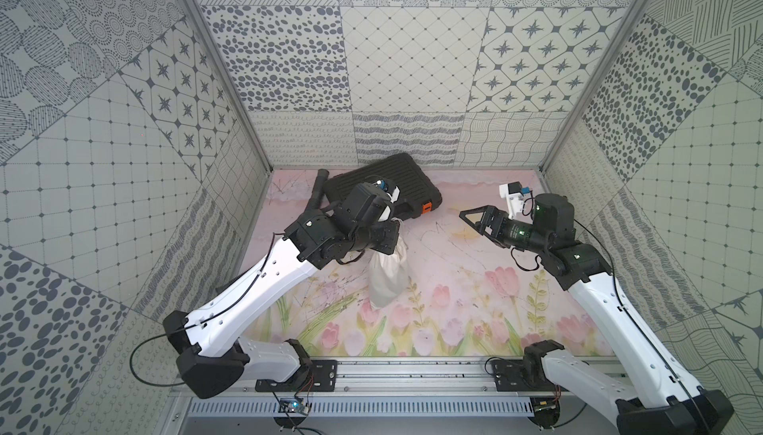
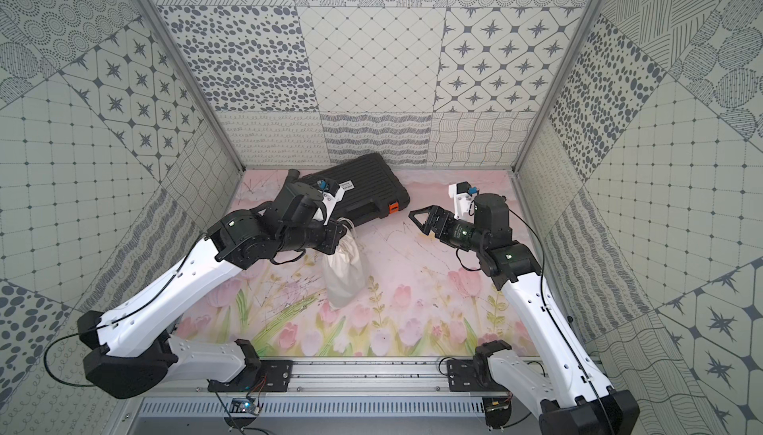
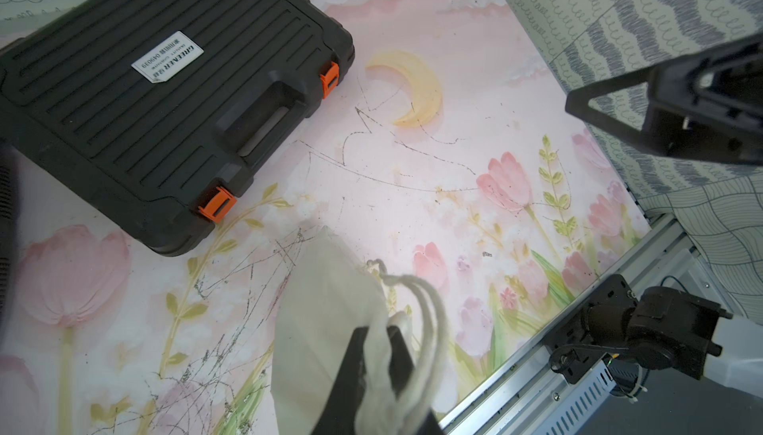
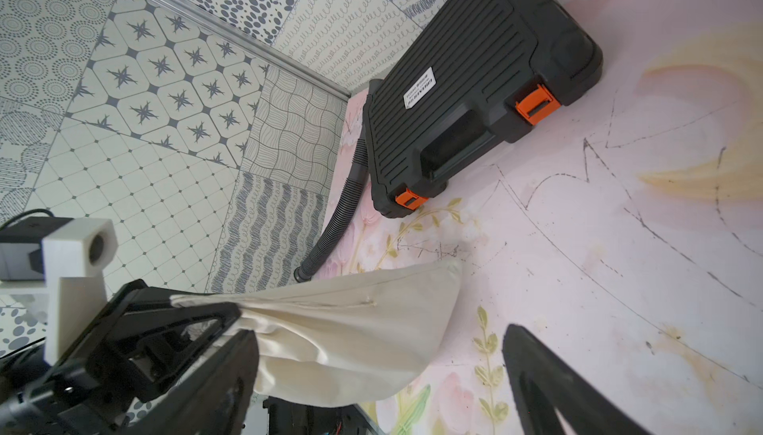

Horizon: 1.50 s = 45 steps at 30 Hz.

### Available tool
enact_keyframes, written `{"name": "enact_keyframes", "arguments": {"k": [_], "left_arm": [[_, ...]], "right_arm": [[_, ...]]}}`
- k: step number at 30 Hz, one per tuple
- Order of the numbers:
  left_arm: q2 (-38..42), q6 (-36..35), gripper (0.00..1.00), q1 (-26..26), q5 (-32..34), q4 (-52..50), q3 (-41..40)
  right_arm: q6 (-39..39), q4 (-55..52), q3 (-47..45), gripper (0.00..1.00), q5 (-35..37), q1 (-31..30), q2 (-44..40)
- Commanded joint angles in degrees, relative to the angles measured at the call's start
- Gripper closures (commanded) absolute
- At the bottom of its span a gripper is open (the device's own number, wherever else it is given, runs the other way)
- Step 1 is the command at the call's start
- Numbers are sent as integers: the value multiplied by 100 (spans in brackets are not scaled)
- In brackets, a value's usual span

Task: Close the soil bag
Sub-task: Place the soil bag at the center of the board.

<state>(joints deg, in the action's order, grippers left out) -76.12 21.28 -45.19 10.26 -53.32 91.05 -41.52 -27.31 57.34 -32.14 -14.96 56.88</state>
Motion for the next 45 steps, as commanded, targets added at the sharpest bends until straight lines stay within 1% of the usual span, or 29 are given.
{"name": "enact_keyframes", "arguments": {"k": [1,7,13,20,38,45], "left_arm": [[92,85,100,226,271,97,334],[87,-45,100,609,163,-43,571],[58,-80,100,1310,-222,-204,735],[31,-150,100,1953,-569,-245,792],[-250,-497,100,3011,-1062,-47,808],[-275,-615,100,3224,-1153,72,655]], "right_arm": [[151,99,-101,3,-73,15,13],[278,51,-234,3,-80,11,108],[426,-1,-324,3,-11,11,162],[623,-54,-224,3,57,11,363],[799,-73,-206,3,166,-21,519],[795,-82,-209,3,215,-24,524]]}}
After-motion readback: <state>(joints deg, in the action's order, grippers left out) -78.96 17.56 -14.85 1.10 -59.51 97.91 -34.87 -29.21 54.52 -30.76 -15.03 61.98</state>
